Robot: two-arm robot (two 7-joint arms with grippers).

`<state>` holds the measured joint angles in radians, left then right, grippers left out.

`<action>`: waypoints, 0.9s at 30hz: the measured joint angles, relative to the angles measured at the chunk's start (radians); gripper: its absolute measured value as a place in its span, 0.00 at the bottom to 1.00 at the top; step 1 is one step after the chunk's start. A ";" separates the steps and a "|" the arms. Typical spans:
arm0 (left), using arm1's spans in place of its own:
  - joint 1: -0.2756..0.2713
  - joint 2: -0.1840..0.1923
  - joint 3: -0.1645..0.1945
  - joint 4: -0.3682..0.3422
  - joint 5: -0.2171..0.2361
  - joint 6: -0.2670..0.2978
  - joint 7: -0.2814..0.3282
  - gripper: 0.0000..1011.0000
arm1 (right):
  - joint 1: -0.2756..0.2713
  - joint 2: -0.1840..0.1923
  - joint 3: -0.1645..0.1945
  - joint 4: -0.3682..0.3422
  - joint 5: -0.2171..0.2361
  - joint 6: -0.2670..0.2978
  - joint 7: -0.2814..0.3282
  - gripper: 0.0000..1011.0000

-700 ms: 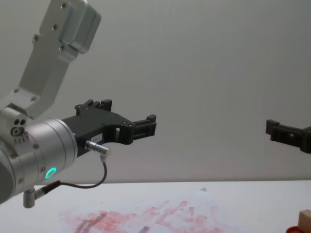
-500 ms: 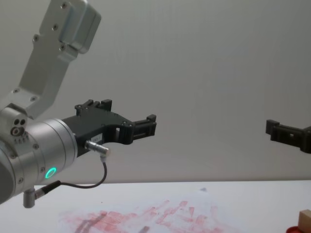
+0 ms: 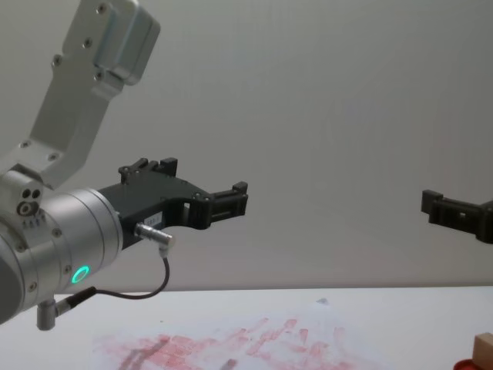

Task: Use the one hand to pick up the stamp and affix it onto the A4 paper.

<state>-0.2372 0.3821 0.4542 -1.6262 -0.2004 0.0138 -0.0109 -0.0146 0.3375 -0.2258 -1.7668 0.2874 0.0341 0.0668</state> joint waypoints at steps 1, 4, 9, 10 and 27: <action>0.000 0.000 0.000 0.000 0.000 0.000 0.000 0.99 | 0.000 0.000 0.000 0.000 0.000 0.000 0.000 0.99; 0.000 0.000 0.000 0.000 0.000 0.000 0.000 0.99 | 0.000 0.000 0.000 0.000 0.000 0.000 0.000 0.99; 0.000 0.000 0.000 0.000 0.000 0.000 0.000 0.99 | 0.000 0.000 0.000 0.000 0.000 0.000 0.000 0.99; 0.000 0.000 0.000 0.000 0.000 0.000 0.000 0.99 | 0.000 0.000 0.000 0.000 0.000 0.000 0.000 0.99; 0.000 0.000 0.000 0.000 0.000 0.000 0.000 0.99 | -0.038 0.014 0.003 -0.030 -0.002 0.033 -0.040 0.99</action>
<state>-0.2372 0.3821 0.4542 -1.6262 -0.2004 0.0138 -0.0109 -0.0526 0.3511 -0.2230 -1.7966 0.2850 0.0668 0.0268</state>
